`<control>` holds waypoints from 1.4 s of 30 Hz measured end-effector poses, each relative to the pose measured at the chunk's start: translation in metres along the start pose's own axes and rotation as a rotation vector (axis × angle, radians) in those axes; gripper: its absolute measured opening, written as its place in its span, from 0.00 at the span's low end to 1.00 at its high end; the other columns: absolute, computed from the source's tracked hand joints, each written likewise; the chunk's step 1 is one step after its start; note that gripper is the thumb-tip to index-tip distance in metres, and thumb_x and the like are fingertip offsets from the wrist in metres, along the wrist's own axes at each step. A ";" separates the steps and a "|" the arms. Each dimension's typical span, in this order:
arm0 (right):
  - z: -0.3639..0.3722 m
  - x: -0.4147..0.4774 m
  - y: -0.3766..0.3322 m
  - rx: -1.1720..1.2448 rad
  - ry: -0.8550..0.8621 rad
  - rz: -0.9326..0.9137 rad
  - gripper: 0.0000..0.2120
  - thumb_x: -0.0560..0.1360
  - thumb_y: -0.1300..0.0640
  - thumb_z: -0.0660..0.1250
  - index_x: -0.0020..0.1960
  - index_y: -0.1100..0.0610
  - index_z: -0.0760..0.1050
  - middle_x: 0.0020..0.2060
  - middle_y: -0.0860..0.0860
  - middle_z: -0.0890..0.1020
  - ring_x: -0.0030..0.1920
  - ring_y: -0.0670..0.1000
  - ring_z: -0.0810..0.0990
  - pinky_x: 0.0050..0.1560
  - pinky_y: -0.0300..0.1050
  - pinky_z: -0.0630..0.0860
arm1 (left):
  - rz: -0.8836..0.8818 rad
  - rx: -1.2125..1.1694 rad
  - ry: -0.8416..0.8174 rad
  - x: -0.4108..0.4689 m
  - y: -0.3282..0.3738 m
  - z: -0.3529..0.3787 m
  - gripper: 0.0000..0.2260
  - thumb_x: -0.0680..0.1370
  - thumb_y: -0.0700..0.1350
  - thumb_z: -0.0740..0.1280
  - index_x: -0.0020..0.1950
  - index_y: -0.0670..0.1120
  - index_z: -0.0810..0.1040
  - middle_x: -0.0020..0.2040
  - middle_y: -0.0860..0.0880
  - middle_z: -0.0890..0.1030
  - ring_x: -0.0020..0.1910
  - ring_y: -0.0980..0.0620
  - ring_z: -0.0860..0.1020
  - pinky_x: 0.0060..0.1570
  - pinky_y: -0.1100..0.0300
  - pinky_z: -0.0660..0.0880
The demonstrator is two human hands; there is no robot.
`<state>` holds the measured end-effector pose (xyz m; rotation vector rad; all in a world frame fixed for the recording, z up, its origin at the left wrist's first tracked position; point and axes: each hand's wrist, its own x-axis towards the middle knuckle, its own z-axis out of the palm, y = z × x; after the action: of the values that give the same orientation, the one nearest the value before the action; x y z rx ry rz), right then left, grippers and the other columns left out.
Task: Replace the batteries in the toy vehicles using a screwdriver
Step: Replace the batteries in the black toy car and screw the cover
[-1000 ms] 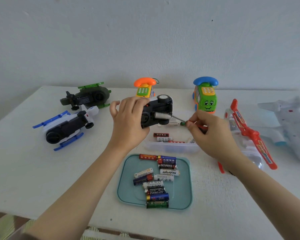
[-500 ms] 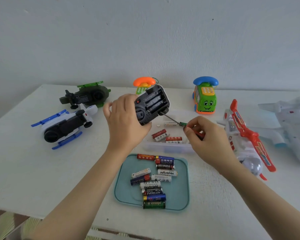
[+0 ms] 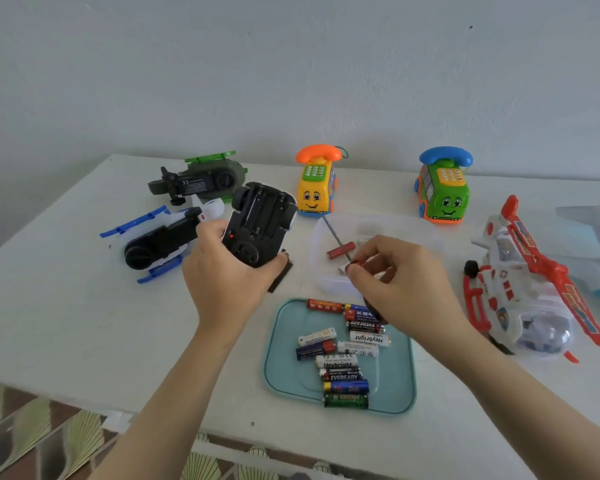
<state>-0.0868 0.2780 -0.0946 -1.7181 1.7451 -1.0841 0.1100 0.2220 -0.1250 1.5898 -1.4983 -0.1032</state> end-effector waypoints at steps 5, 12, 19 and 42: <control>0.038 -0.009 -0.015 -0.162 -0.236 0.094 0.06 0.70 0.55 0.69 0.36 0.55 0.76 0.29 0.49 0.81 0.32 0.45 0.79 0.35 0.39 0.75 | -0.006 -0.018 -0.043 -0.008 -0.029 -0.018 0.38 0.61 0.54 0.81 0.64 0.47 0.68 0.48 0.56 0.77 0.45 0.58 0.74 0.43 0.70 0.67; 0.082 -0.020 -0.033 -0.294 -0.344 0.125 0.10 0.71 0.54 0.67 0.38 0.61 0.73 0.34 0.56 0.80 0.35 0.54 0.79 0.37 0.48 0.78 | 0.021 0.068 -0.175 -0.020 -0.052 -0.039 0.43 0.61 0.57 0.80 0.71 0.48 0.65 0.58 0.50 0.77 0.55 0.49 0.76 0.48 0.58 0.71; 0.090 -0.023 -0.034 -0.449 -0.296 0.122 0.09 0.74 0.52 0.64 0.40 0.58 0.72 0.36 0.51 0.76 0.37 0.52 0.74 0.33 0.42 0.67 | 0.031 0.166 -0.308 -0.024 -0.065 -0.046 0.42 0.62 0.63 0.75 0.70 0.47 0.65 0.55 0.49 0.74 0.49 0.52 0.73 0.42 0.59 0.71; 0.063 -0.029 -0.036 -0.831 -0.490 -0.126 0.14 0.79 0.57 0.58 0.60 0.49 0.78 0.54 0.50 0.74 0.48 0.50 0.74 0.41 0.40 0.67 | 0.195 -0.308 -0.657 -0.017 -0.114 -0.057 0.48 0.66 0.65 0.69 0.79 0.55 0.48 0.72 0.68 0.58 0.72 0.64 0.58 0.70 0.60 0.55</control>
<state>-0.0118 0.2956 -0.1086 -2.3187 1.8734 0.1133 0.2257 0.2479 -0.1742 1.2016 -2.0071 -0.7681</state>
